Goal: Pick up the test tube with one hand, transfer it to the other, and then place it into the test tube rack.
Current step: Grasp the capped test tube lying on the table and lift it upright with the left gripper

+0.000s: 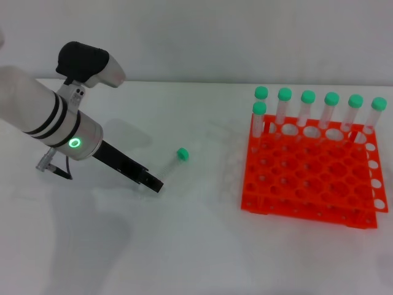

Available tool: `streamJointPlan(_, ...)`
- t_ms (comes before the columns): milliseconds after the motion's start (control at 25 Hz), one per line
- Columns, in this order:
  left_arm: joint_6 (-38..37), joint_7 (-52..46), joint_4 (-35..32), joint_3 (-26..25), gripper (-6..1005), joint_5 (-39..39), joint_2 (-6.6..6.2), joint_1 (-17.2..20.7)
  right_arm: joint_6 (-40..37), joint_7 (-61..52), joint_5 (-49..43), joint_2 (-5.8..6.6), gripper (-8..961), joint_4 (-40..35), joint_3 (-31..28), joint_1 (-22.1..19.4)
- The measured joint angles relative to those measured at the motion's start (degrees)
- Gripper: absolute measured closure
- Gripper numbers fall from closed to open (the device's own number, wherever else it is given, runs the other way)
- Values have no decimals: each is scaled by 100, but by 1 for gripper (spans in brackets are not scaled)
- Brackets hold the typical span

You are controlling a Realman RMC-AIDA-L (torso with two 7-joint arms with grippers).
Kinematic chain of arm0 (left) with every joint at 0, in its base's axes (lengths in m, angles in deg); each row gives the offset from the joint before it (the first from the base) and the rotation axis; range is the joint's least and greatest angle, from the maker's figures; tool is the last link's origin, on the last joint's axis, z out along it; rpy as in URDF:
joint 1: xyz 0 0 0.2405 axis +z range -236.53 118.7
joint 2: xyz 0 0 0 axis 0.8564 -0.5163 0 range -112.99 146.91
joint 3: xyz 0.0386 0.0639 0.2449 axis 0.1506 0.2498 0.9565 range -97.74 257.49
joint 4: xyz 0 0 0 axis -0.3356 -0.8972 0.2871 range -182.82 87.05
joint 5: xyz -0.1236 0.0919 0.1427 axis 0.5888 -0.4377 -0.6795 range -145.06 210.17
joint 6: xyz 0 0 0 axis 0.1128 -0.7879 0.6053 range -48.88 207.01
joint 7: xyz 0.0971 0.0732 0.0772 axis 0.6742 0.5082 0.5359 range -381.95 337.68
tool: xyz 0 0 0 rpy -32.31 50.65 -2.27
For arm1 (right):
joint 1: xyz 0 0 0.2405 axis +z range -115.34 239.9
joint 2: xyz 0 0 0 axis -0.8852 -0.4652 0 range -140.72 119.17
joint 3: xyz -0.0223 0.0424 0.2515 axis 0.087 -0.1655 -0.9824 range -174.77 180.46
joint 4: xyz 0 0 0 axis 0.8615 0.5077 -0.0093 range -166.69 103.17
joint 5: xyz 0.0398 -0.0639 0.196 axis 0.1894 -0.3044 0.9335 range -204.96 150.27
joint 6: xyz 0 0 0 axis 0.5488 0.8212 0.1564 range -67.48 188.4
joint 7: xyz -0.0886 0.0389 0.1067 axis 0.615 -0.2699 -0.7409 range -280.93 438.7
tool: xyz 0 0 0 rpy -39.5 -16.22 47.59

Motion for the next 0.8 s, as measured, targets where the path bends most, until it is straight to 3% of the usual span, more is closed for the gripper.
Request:
streamJointPlan(240,7,6,-78,0,293,-20,-1,-2,-1,0,1,0,165,0,0,-9)
streamJointPlan(440,83,40,-143,-1,519,-32,-4,-2,-1,0,0,0,167,0,0,-22)
streamJointPlan(800,159,42,-162,-1,554,-38,1,-1,1,0,4,0,171,0,0,-44)
